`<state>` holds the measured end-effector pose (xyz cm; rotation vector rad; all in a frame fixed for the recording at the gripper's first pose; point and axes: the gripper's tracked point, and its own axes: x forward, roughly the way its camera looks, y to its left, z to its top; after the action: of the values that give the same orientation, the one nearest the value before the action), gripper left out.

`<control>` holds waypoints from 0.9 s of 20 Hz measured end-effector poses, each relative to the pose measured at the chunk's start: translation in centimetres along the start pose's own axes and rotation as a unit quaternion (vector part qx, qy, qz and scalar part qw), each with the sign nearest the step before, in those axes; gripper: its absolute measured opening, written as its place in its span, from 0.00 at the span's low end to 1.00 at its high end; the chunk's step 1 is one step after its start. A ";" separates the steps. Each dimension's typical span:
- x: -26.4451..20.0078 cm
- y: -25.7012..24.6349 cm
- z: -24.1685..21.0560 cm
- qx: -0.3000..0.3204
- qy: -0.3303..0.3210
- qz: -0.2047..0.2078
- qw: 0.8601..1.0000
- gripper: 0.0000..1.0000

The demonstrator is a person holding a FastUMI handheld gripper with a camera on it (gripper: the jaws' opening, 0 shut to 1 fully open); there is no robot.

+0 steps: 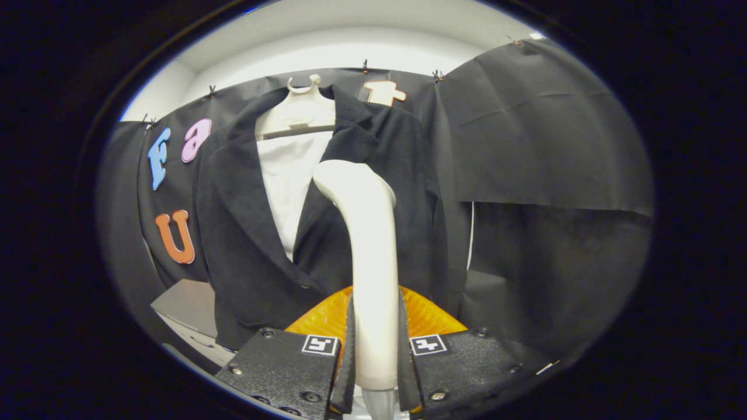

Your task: Iron the clothes twice with a garment steamer, once on the left side and once on the right side.

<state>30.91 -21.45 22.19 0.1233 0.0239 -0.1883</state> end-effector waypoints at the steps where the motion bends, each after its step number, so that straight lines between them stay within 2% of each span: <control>1: 0.0 -0.1 -0.3 -0.005 0.000 -0.003 1.000 0.32; 18: -0.6 -0.6 -8.3 -0.043 0.034 -0.019 0.998 0.32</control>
<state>30.16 -20.88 13.91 0.0438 0.1018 -0.2205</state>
